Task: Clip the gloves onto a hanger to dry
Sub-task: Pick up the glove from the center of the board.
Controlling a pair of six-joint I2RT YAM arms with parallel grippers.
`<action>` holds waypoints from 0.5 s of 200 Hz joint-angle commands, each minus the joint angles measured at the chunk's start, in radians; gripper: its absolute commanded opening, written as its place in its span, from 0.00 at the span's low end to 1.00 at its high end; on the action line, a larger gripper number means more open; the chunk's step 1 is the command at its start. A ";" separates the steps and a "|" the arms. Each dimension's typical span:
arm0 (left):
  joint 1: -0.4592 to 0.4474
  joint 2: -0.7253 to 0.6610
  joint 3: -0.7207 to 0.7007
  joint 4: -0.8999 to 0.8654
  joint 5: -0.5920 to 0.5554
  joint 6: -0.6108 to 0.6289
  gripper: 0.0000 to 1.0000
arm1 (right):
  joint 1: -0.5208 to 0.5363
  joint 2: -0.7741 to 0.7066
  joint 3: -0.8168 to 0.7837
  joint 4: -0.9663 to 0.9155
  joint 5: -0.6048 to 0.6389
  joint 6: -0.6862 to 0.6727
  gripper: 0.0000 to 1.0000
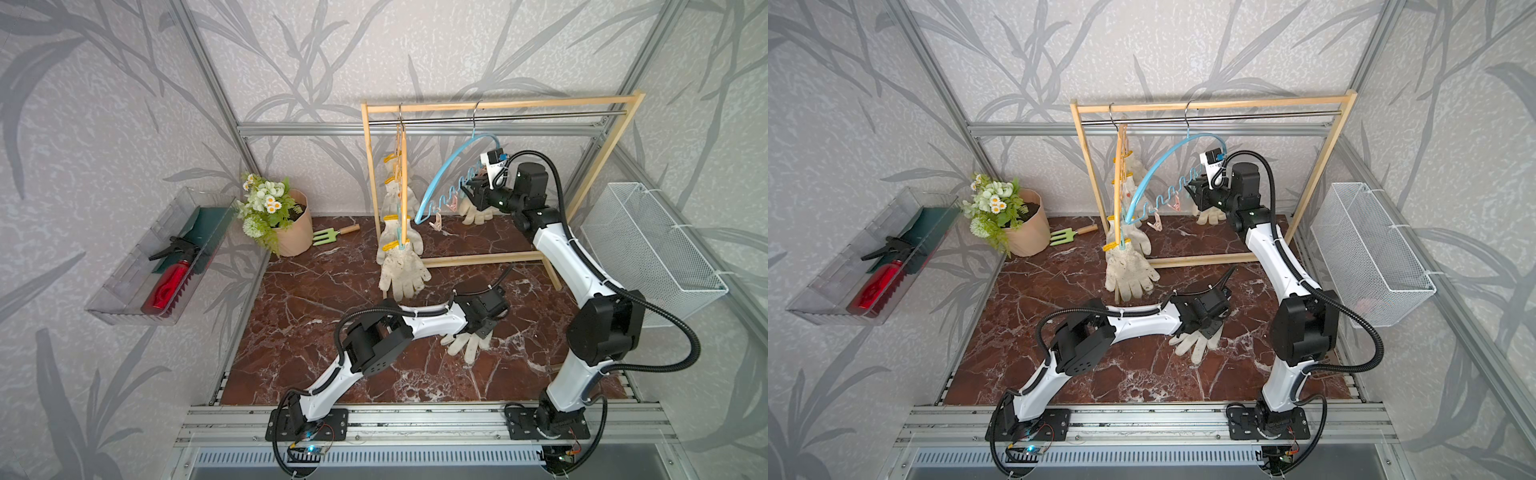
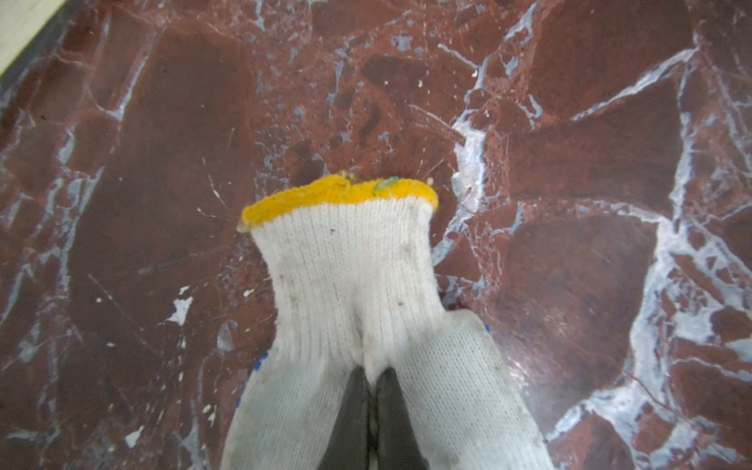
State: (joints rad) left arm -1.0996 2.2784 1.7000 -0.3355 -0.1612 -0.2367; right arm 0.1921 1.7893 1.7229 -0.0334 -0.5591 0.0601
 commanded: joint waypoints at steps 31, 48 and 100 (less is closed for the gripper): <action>0.002 -0.268 -0.296 0.331 -0.183 0.098 0.00 | 0.003 -0.071 -0.020 0.060 -0.023 0.025 0.27; 0.004 -0.362 -0.421 0.557 -0.217 0.171 0.00 | 0.003 -0.078 -0.026 0.064 -0.026 0.033 0.27; 0.066 -0.485 -0.487 0.884 -0.180 0.291 0.00 | 0.003 -0.098 -0.043 0.083 -0.042 0.068 0.27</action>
State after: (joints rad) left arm -1.0698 1.8385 1.2064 0.3176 -0.3290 -0.0170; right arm 0.1921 1.7626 1.6852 -0.0128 -0.5701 0.0986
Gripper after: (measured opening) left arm 0.048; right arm 0.271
